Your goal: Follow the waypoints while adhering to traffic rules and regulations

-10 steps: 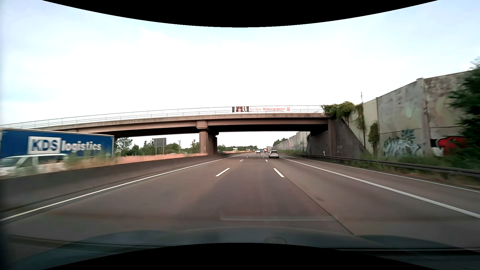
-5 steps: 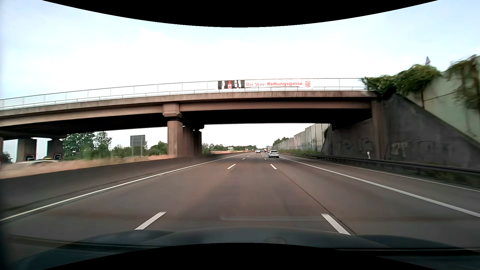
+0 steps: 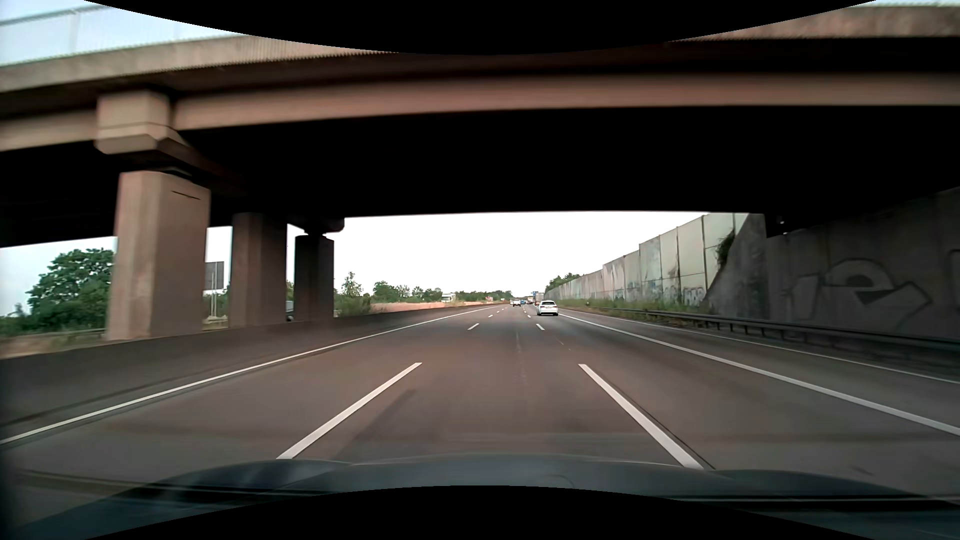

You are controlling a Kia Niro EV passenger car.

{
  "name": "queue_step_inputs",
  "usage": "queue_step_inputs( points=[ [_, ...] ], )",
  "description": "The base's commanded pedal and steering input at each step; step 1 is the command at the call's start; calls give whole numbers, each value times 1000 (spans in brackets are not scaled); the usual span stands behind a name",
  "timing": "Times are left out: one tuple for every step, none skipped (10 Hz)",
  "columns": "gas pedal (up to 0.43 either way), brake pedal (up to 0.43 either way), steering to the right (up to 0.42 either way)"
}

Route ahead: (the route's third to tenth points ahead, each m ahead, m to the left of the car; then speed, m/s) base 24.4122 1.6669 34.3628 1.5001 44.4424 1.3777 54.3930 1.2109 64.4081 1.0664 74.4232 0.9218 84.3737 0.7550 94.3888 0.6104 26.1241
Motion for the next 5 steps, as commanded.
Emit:
queue_step_inputs(
  points=[
    [189,0,-2],
    [189,0,-2],
    [189,0,-2],
    [189,0,-2],
    [189,0,-2]
  ],
)
